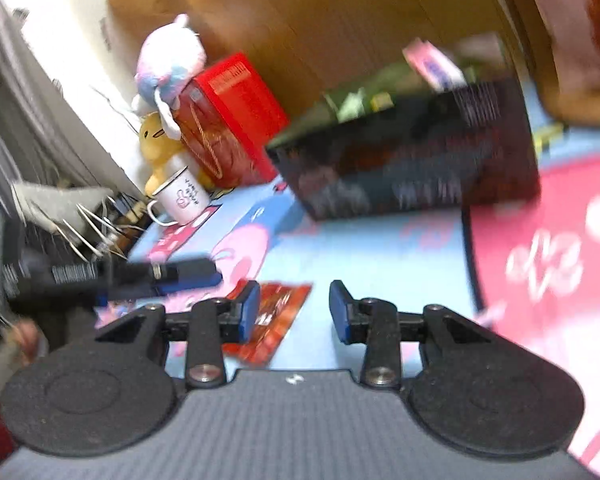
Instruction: Organize snacks
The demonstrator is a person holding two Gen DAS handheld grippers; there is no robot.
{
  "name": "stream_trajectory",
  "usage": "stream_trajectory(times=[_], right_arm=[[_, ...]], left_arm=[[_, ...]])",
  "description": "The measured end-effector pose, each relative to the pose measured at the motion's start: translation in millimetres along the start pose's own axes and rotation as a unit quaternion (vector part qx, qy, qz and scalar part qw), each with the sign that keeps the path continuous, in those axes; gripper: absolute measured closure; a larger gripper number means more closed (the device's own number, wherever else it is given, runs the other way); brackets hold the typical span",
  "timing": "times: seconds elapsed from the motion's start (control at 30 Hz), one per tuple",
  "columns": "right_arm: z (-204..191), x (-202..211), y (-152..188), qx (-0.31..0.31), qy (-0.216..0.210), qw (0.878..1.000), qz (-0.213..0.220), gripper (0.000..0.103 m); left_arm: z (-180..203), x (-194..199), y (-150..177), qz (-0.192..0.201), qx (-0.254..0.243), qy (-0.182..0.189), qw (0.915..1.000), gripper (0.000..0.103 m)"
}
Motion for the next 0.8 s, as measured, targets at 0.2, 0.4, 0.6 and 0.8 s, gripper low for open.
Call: stream_trajectory(times=[0.2, 0.4, 0.6, 0.8], right_arm=[[-12.2, -6.9, 20.5, -0.026, -0.003, 0.999, -0.041, 0.063], [-22.8, -23.5, 22.9, -0.048, -0.022, 0.998, -0.041, 0.062], [-30.0, -37.9, 20.8, -0.038, -0.026, 0.999, -0.025, 0.078], [-25.3, -37.3, 21.9, -0.042, -0.026, 0.998, -0.026, 0.084]], left_arm=[[-1.9, -6.5, 5.9, 0.003, -0.001, 0.009, 1.0, 0.06], [-9.9, -10.3, 5.7, 0.016, 0.022, 0.045, 0.9986, 0.063], [-13.1, -9.4, 6.1, 0.019, 0.029, 0.046, 0.9983, 0.066], [-11.2, -10.3, 6.5, 0.018, 0.025, 0.049, 0.9983, 0.065]])
Point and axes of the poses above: each gripper's, at about its wrist camera, not at the fingertips, and x roughly against the way its jaws point, z to its right, y to its underside, the point moved 9 cm from there along -x, roughly the way its jaws point, and after that the axes turned 6 degrees about -z, right-handed, at the moved point
